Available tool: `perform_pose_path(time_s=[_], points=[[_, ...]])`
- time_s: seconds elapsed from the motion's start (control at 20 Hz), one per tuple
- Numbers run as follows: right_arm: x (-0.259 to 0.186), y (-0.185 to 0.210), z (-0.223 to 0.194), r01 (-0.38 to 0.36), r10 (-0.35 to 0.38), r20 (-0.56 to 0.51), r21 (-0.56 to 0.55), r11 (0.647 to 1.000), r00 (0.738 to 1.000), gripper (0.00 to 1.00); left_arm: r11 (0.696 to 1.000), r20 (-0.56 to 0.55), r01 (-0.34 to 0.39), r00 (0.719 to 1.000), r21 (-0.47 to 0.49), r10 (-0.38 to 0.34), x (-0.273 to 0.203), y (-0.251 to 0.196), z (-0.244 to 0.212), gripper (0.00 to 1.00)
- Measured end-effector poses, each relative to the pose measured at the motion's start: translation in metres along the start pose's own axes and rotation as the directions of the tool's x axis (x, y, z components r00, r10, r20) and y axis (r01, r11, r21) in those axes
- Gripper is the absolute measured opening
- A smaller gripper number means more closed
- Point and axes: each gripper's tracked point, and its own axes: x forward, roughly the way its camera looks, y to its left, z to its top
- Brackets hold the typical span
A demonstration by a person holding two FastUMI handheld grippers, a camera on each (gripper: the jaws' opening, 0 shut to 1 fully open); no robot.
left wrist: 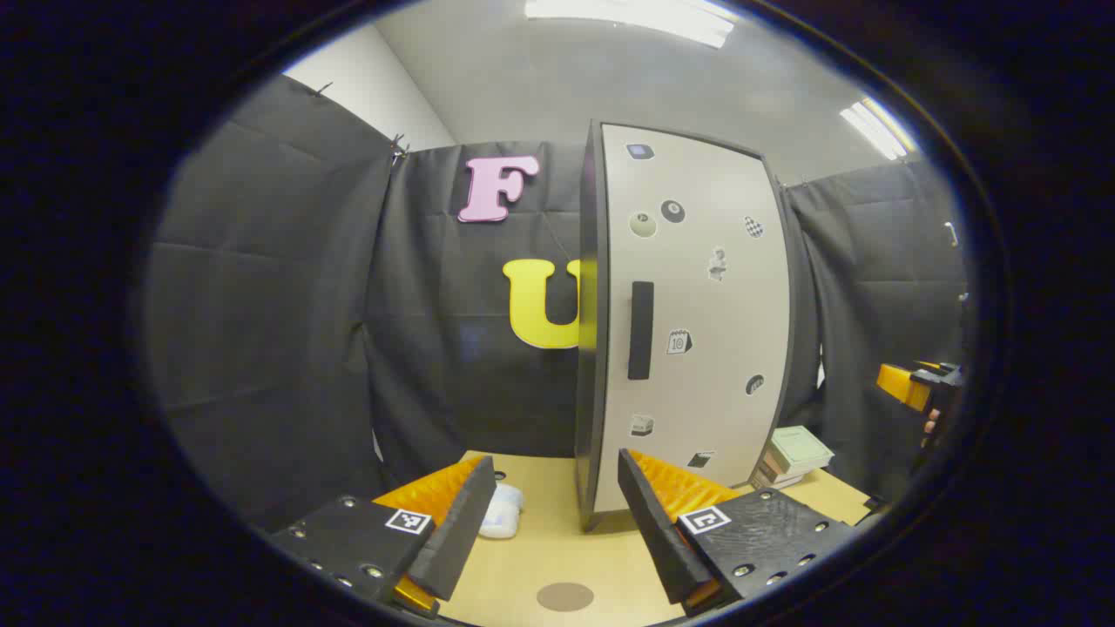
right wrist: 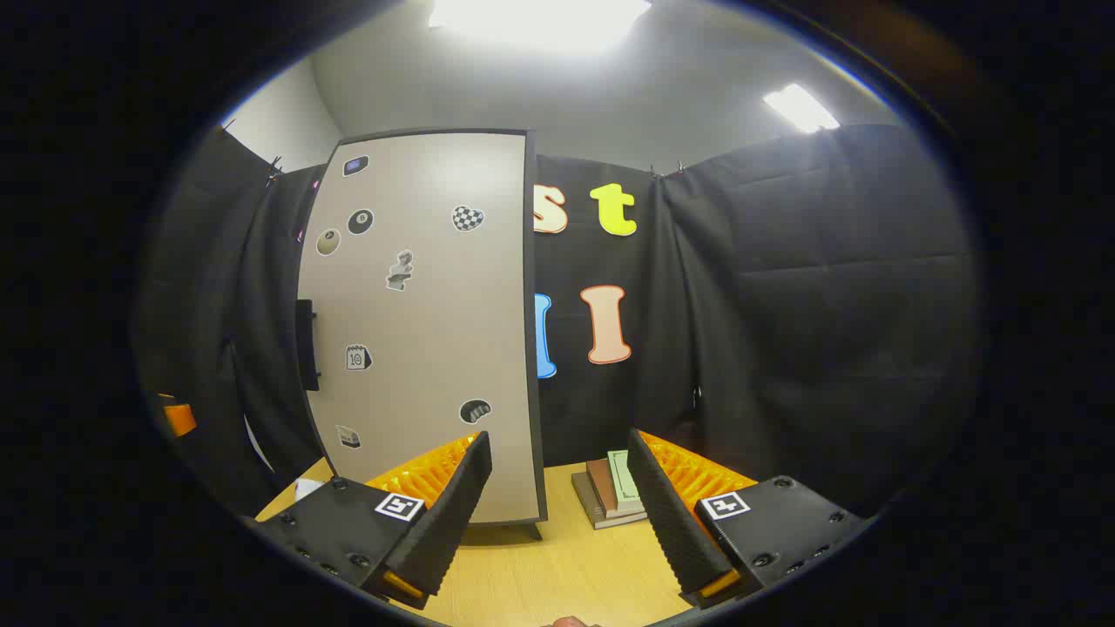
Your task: Open the cabinet door with the right hand, grasp the bottle in the cabinet with the left hand and place it on the coaster, then close the cabinet door with the right hand.
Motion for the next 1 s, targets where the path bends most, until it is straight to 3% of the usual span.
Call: perform_pose_path(time_s=[0.1,0.25,0.35,0.5,0.65,1.0], points=[[0.000,0.006,0.005,-0.023,0.023,0.007,-0.026,0.999,1.000,0.99,0.999,0.008,-0.012,1.000,-0.032,0.013,0.001,0.005,-0.003,0.89],[-0.002,0.013,0.006,-0.044,0.044,-0.004,-0.052,0.998,0.999,0.95,0.996,-0.034,-0.040,0.999,-0.077,0.037,0.000,0.015,-0.029,0.87],[-0.003,0.015,0.007,-0.056,0.054,-0.024,-0.050,0.997,0.998,1.00,0.996,-0.061,-0.042,0.997,-0.085,0.037,-0.003,0.017,-0.037,0.87],[-0.002,0.010,0.016,-0.064,0.064,0.003,-0.010,0.998,0.998,1.00,0.998,-0.047,-0.020,0.999,-0.068,0.016,-0.006,0.008,-0.030,0.89],[0.001,-0.001,0.021,-0.058,0.059,0.020,-0.047,0.997,0.998,1.00,0.998,-0.020,-0.040,0.999,-0.042,0.039,-0.007,-0.003,-0.015,0.87],[0.014,0.003,0.018,-0.122,0.122,0.010,-0.037,0.992,0.992,1.00,0.998,0.025,-0.060,0.998,-0.004,0.060,-0.010,-0.017,0.009,0.85]])
